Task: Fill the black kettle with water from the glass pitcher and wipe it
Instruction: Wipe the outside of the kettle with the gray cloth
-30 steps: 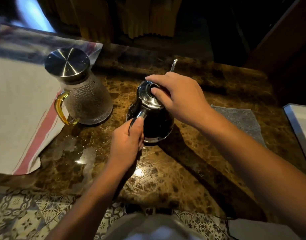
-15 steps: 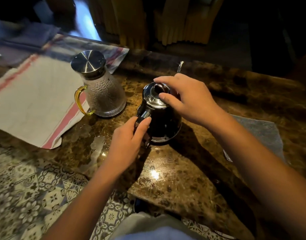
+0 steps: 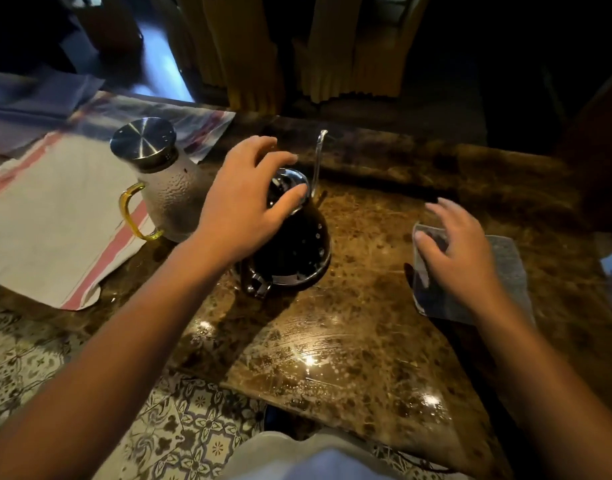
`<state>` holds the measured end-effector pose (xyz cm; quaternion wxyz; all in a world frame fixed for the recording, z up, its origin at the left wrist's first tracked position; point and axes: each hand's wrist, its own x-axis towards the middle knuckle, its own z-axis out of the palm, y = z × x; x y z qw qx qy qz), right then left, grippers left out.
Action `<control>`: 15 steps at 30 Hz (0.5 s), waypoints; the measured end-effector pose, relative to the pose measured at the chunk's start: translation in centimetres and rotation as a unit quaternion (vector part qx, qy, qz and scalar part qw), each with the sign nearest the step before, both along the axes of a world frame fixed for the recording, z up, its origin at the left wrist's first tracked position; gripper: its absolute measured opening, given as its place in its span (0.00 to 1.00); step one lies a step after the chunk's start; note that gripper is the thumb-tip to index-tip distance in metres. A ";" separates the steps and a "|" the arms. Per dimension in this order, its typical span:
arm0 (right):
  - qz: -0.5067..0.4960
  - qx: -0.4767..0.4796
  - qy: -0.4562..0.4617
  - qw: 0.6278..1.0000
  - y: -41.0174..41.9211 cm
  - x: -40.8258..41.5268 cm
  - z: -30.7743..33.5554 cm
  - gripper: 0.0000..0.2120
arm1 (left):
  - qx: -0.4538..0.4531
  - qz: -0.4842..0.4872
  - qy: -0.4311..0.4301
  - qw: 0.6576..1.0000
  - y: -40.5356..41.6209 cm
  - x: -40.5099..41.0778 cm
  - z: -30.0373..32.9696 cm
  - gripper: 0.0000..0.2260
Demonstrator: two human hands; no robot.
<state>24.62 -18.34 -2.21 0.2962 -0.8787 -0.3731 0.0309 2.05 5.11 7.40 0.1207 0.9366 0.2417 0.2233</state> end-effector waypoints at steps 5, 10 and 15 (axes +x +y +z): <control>-0.067 -0.145 -0.020 0.987 -3.9 0.5 -3.9 0.34 | -0.024 -0.034 0.054 0.998 0.7 1.5 -1.0 0.23; -0.072 -0.199 -0.029 0.977 -3.8 -1.0 -5.9 0.43 | -0.050 -0.044 0.067 0.995 0.8 1.6 -0.9 0.23; -0.071 -0.228 -0.064 0.969 -3.0 -1.3 -7.0 0.36 | -0.055 -0.054 0.073 0.994 1.0 1.4 -0.7 0.26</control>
